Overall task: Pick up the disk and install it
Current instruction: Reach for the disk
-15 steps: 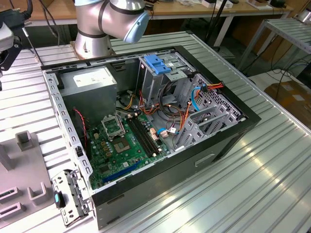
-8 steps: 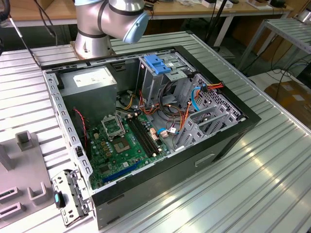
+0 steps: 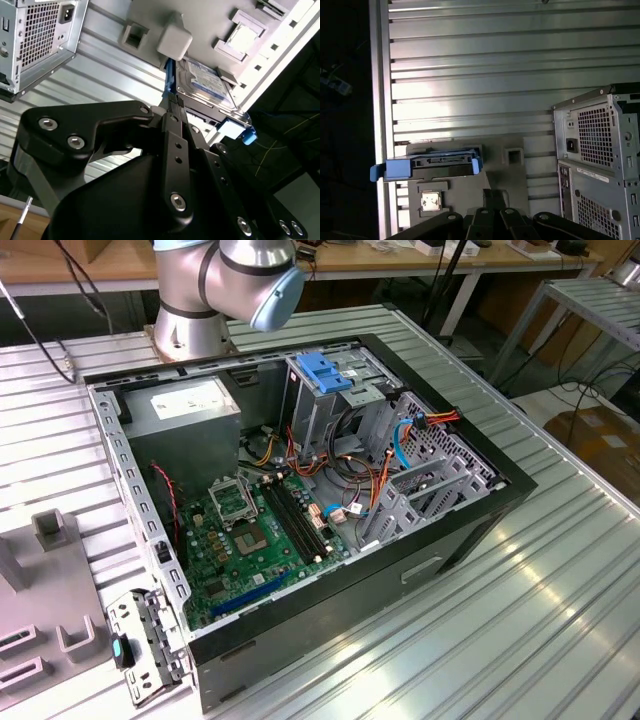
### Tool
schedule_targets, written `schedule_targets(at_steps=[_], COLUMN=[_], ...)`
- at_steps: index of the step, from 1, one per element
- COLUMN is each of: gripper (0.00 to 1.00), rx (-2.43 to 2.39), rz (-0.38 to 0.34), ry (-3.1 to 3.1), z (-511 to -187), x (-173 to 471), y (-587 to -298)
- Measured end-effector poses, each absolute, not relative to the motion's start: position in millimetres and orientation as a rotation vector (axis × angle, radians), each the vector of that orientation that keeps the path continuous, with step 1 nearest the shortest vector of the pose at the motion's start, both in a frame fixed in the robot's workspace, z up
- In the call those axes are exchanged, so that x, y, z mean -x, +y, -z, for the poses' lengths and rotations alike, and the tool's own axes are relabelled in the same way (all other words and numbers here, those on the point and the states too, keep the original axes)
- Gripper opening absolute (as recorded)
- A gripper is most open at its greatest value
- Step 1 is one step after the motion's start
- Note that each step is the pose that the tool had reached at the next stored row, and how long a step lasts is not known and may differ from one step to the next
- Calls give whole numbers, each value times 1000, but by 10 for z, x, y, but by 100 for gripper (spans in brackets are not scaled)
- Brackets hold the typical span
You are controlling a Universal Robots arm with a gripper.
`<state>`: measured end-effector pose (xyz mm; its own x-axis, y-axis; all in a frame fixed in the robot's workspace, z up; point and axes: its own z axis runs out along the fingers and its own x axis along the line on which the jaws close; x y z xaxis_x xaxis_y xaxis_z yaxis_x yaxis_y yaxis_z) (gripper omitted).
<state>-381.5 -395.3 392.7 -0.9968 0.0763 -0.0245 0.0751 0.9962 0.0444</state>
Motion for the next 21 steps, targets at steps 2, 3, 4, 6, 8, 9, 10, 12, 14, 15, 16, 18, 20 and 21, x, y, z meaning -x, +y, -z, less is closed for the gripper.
schedule_targets(at_steps=[2, 3, 4, 6, 8, 9, 10, 12, 14, 15, 16, 18, 20, 21], gripper=[11, 11, 11, 11, 11, 11, 11, 11, 11, 11, 11, 11, 11, 11], rx=[-118, -118, -118, -118, -118, -118, -119, -119, -119, -119, -119, -119, -119, -119], rz=[-68, -68, -68, -68, -68, -68, -68, -68, -68, -68, -68, -68, -68, -68], ry=[3113, 3112, 3112, 3112, 3113, 3112, 3113, 3112, 3113, 3112, 3113, 3113, 3113, 3113], z=[-3926, -3924, -3923, -3922, -3920, -3919, -3918, -3916, -3914, -3913, -3913, -3912, -3912, -3912], x=[3888, 3944, 3985, 4072, 4146, 4205, 4270, 4342, 4441, 4479, 4513, 4579, 4609, 4611], y=[-3937, -3924, -3915, -3899, -3888, -3880, -3872, -3866, -3860, -3858, -3857, -3857, -3857, -3857])
